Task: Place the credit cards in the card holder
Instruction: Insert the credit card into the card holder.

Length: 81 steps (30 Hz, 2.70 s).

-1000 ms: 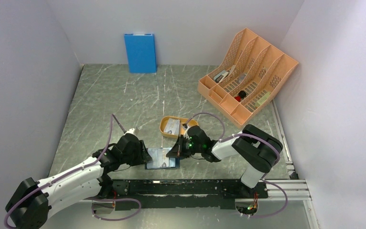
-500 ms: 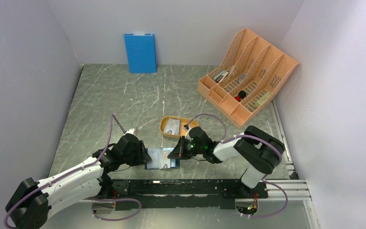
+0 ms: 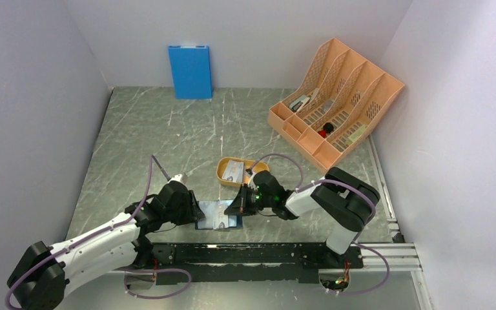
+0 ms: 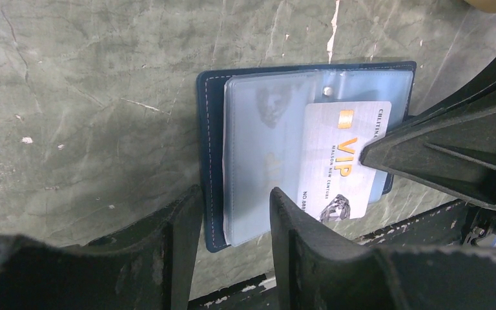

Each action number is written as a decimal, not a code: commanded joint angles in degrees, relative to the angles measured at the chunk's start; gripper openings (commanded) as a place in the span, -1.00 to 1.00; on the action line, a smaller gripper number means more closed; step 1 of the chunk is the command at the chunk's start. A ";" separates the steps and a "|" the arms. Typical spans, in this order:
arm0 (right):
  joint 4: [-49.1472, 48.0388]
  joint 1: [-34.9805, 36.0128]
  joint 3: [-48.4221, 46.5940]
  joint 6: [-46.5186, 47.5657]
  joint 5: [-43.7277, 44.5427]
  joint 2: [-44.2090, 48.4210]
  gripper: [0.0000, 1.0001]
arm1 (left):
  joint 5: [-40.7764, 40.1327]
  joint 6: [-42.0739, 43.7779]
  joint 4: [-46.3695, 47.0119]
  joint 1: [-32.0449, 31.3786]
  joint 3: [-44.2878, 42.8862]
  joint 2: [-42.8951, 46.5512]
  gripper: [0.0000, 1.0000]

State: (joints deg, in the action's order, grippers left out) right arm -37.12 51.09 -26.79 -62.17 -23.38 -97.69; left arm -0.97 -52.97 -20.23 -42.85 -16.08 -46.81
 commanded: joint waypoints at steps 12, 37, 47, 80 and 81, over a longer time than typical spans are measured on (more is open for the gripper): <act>1.45 0.33 -2.38 3.46 5.04 -1.19 -1.00 | -0.17 -0.27 -1.39 -0.13 0.59 0.29 -0.06; -3.74 3.52 -2.13 -1.34 4.51 -5.50 -1.00 | 0.44 -0.64 -0.62 -0.08 1.22 0.63 -0.08; -2.68 4.59 -4.79 -2.21 5.07 -7.30 -1.00 | 0.45 -0.73 -0.45 -0.08 1.49 0.99 -0.09; 10.81 6.11 -10.08 0.21 6.38 -3.39 -0.18 | -6.64 -5.22 -5.72 -0.07 1.08 3.48 -0.90; 10.91 6.27 -10.39 0.21 6.27 -3.67 -0.19 | -5.98 -4.87 -4.84 -0.12 1.19 2.73 -0.90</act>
State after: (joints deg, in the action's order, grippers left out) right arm -28.62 56.49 -35.83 -62.92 -18.20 -100.31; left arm -6.92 -57.93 -26.48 -42.85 -15.25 -41.93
